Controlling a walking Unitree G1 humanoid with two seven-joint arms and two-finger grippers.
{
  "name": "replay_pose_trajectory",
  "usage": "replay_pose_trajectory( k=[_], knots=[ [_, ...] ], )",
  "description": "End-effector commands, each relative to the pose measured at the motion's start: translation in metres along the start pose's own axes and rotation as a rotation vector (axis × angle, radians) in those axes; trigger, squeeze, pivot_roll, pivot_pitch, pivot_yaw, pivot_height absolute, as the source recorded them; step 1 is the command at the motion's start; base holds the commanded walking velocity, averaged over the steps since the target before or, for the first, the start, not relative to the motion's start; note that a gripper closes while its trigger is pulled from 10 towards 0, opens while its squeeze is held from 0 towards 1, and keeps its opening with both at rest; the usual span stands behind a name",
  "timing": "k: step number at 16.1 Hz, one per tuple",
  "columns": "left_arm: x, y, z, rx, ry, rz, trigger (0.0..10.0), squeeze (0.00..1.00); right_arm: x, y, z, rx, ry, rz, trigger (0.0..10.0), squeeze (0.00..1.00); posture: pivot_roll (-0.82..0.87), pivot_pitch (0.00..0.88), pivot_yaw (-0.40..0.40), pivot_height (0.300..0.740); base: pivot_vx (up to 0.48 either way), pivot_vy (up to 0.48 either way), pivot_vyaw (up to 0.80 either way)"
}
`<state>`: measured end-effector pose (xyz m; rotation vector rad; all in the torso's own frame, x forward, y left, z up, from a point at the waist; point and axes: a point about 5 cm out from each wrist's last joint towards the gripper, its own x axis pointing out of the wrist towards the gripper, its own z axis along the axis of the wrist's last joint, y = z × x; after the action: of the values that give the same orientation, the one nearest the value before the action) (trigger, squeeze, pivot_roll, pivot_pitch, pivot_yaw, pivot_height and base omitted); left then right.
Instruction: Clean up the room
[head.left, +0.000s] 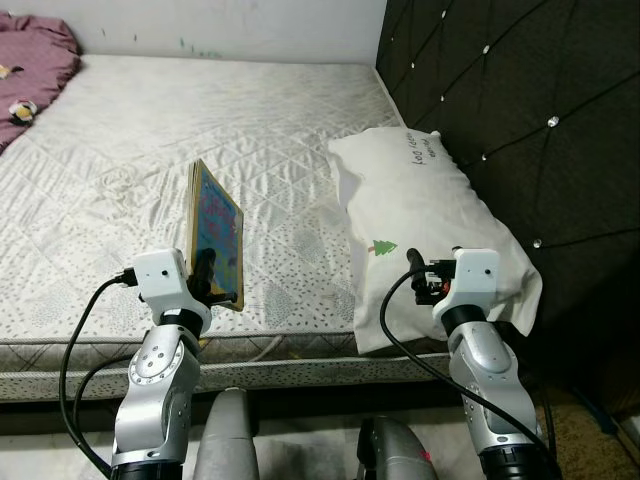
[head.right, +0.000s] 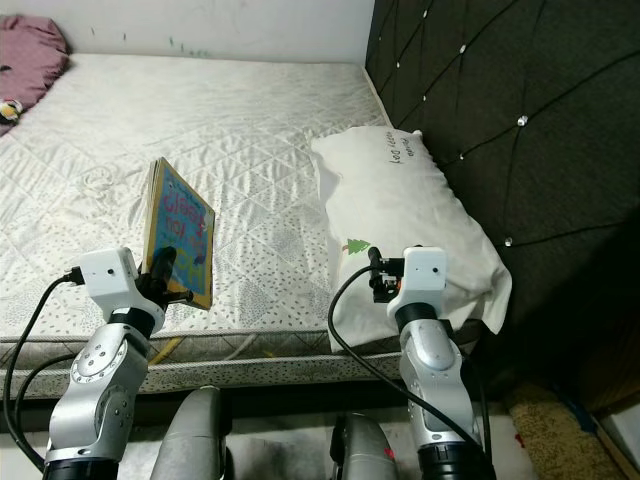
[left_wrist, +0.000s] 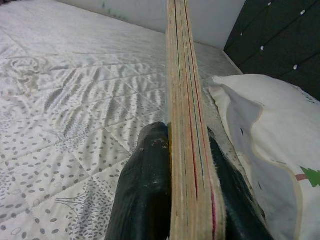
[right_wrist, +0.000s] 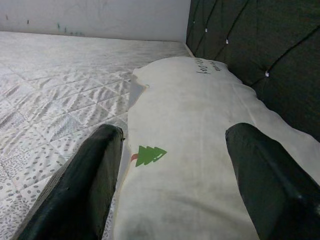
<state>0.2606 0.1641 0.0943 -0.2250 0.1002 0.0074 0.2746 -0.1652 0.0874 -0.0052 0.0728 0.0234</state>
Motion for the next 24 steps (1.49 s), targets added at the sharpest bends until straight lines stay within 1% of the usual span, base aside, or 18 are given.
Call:
replay_pose_trajectory(
  k=[1,3,6,7,14,16,17,18,19,21,22,23,24],
  knots=[
    [0.004,-0.007,0.017,0.006,-0.076,-0.034,10.0,0.0,0.003,0.0,0.006,-0.016,-0.018,0.005,10.0,0.0,-0.02,0.016,-0.037,0.652,0.311,0.0,0.0],
    [0.005,-0.007,0.017,0.004,-0.075,-0.032,10.0,0.0,0.003,0.0,0.006,-0.016,-0.019,0.006,10.0,0.0,-0.02,0.016,-0.038,0.652,0.304,0.0,0.0],
    [0.005,-0.007,0.016,0.003,-0.067,-0.031,10.0,0.0,0.004,0.0,0.007,-0.014,-0.02,0.008,10.0,0.0,-0.02,0.016,-0.038,0.622,0.279,0.0,0.0],
    [0.006,-0.009,0.013,0.003,-0.048,-0.03,10.0,0.0,0.004,0.0,0.007,-0.014,-0.021,0.007,10.0,0.0,-0.02,0.015,-0.038,0.607,0.0,0.0,0.0],
    [0.01,-0.011,0.011,-0.008,-0.035,-0.037,10.0,0.0,0.005,-0.002,0.007,-0.013,-0.024,0.005,10.0,0.0,-0.03,0.01,-0.038,0.607,0.0,0.0,0.0],
    [0.015,-0.011,0.01,-0.036,-0.019,-0.032,10.0,0.0,0.005,-0.002,0.008,-0.016,-0.028,0.01,10.0,0.0,-0.03,0.009,-0.038,0.584,0.0,0.0,0.0],
    [0.018,-0.011,0.009,-0.067,-0.011,-0.026,10.0,0.0,0.005,-0.001,0.008,-0.016,-0.029,0.01,10.0,0.0,-0.03,0.008,-0.039,0.569,0.0,0.0,0.0],
    [0.021,-0.011,0.009,-0.078,-0.01,-0.023,10.0,0.0,0.005,-0.002,0.009,-0.018,-0.03,0.009,10.0,0.0,-0.04,0.01,-0.041,0.559,0.0,0.0,0.0],
    [0.029,-0.011,0.008,-0.085,-0.012,-0.022,10.0,0.0,0.004,-0.003,0.014,-0.016,-0.042,0.004,10.0,0.0,-0.04,0.016,-0.046,0.55,0.0,0.0,0.0],
    [0.039,-0.011,0.005,-0.135,-0.006,-0.001,10.0,0.0,0.001,-0.003,0.022,-0.018,-0.061,0.005,10.0,0.0,-0.06,0.02,-0.053,0.55,0.0,0.0,0.0],
    [0.047,-0.012,0.004,-0.179,-0.003,0.014,10.0,0.0,-0.004,-0.002,0.026,-0.025,-0.071,0.019,10.0,0.0,-0.07,0.029,-0.054,0.55,0.0,0.0,0.0],
    [0.058,-0.015,0.005,-0.251,-0.002,0.027,10.0,0.0,-0.012,-0.003,0.026,-0.045,-0.068,0.038,10.0,0.0,-0.08,0.036,-0.059,0.55,0.0,0.0,0.0],
    [0.065,-0.017,0.005,-0.286,0.0,0.022,10.0,0.0,-0.016,-0.006,0.025,-0.049,-0.059,0.033,10.0,0.0,-0.09,0.039,-0.062,0.55,0.0,0.0,0.0]
  ],
)
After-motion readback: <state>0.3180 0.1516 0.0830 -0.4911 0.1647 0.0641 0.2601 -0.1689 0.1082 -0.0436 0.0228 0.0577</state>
